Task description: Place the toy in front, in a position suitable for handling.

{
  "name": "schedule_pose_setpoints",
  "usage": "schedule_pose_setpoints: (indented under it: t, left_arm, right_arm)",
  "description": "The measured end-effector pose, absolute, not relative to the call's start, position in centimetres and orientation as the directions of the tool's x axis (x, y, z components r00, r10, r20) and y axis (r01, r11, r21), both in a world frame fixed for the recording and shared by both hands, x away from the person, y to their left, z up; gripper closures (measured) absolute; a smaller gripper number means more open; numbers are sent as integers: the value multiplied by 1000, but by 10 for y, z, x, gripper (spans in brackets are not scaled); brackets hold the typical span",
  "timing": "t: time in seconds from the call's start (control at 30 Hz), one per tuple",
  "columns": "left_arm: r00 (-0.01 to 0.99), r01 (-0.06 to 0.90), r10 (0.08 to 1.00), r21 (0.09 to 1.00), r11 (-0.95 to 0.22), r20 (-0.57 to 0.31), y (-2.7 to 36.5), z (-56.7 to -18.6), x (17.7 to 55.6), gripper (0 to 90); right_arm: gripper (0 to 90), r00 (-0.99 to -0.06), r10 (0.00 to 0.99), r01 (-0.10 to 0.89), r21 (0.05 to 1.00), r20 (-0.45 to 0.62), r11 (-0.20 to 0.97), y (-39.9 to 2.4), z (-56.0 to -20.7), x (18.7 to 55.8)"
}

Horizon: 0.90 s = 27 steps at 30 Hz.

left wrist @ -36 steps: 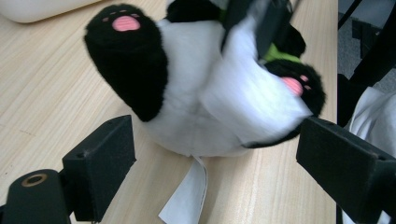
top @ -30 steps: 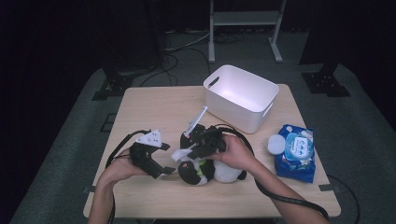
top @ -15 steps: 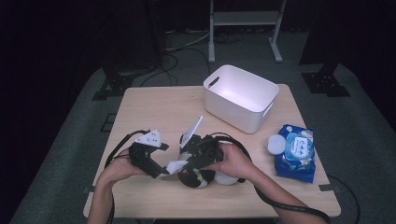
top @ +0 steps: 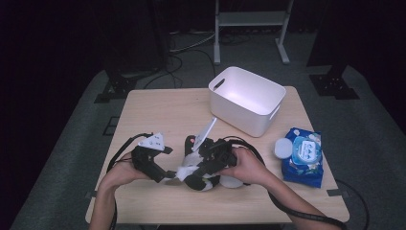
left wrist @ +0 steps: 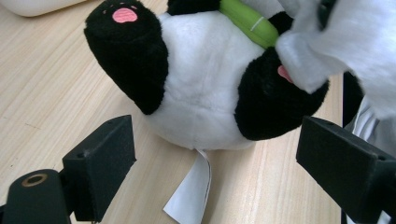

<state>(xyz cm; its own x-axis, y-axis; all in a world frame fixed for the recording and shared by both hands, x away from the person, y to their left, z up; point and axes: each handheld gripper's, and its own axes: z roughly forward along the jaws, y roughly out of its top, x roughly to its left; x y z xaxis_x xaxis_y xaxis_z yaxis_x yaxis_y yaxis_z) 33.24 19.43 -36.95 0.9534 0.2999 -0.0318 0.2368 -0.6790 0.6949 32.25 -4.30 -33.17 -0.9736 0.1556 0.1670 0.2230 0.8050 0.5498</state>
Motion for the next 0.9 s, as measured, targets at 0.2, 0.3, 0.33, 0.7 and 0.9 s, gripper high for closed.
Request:
schedule_pose_setpoints:
  t: [0.2,0.3,0.33,0.7,0.9]
  left_arm:
    - [955,235,294,696,-678,-35,193,-370,333,105]
    - [956,232,292,697,-678,-34,191,-371,333,105]
    - [956,232,292,697,-678,-34,191,-371,333,105]
    - [955,231,294,719,-656,-38,190,-367,334,105]
    - [956,227,292,730,-645,-39,185,-365,333,105]
  right_arm:
    - [810,-966,240,256,535,101,805,-57,-328,338]
    - [811,-946,320,301,529,59,794,-70,-327,352]
    - [811,-940,338,313,530,52,788,-74,-328,356]
    - [814,-929,358,357,492,96,794,-83,-352,364]
    - [817,-929,349,359,504,118,785,-86,-358,356]
